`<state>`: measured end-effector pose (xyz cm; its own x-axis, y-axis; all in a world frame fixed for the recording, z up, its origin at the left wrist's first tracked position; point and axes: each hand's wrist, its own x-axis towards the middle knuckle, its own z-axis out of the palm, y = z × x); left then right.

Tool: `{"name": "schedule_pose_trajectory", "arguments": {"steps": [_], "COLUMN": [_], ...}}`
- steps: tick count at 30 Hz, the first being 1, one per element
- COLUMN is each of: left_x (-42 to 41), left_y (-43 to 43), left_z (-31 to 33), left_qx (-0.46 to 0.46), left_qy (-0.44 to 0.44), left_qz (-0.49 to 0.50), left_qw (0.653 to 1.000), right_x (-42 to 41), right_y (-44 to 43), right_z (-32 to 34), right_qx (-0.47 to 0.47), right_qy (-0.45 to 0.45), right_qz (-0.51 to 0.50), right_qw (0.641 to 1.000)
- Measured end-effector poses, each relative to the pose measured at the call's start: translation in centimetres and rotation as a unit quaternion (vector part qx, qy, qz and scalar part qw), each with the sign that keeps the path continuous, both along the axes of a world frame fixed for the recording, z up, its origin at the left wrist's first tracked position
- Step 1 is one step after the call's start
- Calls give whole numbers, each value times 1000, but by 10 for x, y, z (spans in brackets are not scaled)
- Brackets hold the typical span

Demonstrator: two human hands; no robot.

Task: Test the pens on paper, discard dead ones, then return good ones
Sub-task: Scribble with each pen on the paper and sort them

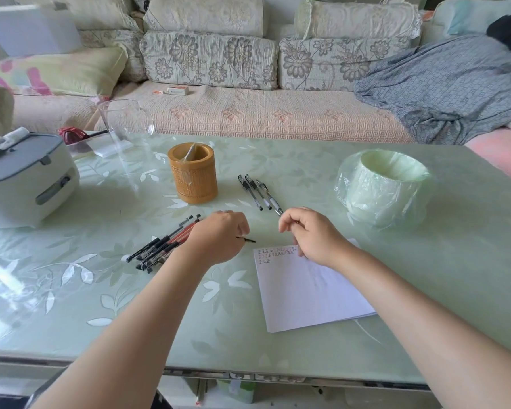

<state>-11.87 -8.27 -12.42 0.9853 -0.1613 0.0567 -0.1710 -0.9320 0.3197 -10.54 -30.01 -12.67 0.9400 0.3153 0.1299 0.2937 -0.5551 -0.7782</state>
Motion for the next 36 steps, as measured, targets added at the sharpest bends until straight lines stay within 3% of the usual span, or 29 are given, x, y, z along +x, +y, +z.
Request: {"name": "schedule_pose_trajectory", "arguments": {"steps": [4,6,8,14,21,36], "left_x": [-4,-7,-8,-2,2,8], "left_y": [-7,-11,-12,-3,0,-2], "left_z": [3,1,-1,0,-3,-2], "left_qx": [-9,27,63,5,-51,-35], "left_qy": [-22,-1,23,67,43,38], "left_qz": [-41,-65,-76,-86,-62,-79], "left_qw": [999,998,995,994,996,996], "right_x": [2,3,3,-9,-15,-8], "right_y": [5,5,5,8,14,17], "right_z": [4,4,2,1,-7,-18], "right_qx": [144,172,156,194,180,114], "right_qy": [86,105,94,110,177,141], "right_qz": [-23,-13,-4,4,-7,42], "right_qw": [986,979,983,975,968,982]}}
